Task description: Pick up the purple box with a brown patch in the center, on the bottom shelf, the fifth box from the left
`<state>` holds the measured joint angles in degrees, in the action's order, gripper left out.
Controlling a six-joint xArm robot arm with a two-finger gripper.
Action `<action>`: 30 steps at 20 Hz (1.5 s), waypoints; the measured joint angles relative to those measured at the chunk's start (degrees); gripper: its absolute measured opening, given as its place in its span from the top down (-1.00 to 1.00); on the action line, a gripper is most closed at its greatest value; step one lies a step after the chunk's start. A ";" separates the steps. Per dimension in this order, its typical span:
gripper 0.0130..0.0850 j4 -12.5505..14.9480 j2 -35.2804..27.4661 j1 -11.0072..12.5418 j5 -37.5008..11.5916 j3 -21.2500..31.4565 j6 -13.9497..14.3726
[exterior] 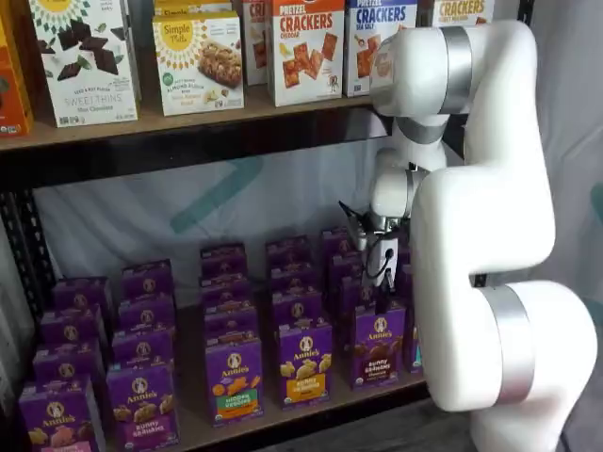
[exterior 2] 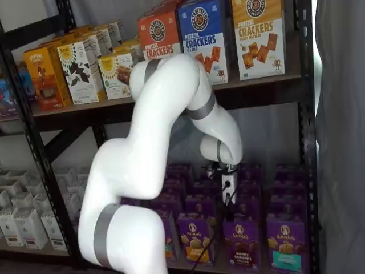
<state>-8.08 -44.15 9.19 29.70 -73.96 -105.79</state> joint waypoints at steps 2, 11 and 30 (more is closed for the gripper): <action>-1.00 4.46 -1.37 0.02 1.77 -2.01 3.88; -1.00 8.12 -6.51 0.13 2.00 -7.05 6.92; -1.00 13.07 -13.69 0.28 -3.69 -10.14 11.14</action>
<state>4.99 -57.84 9.46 26.01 -84.10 -94.65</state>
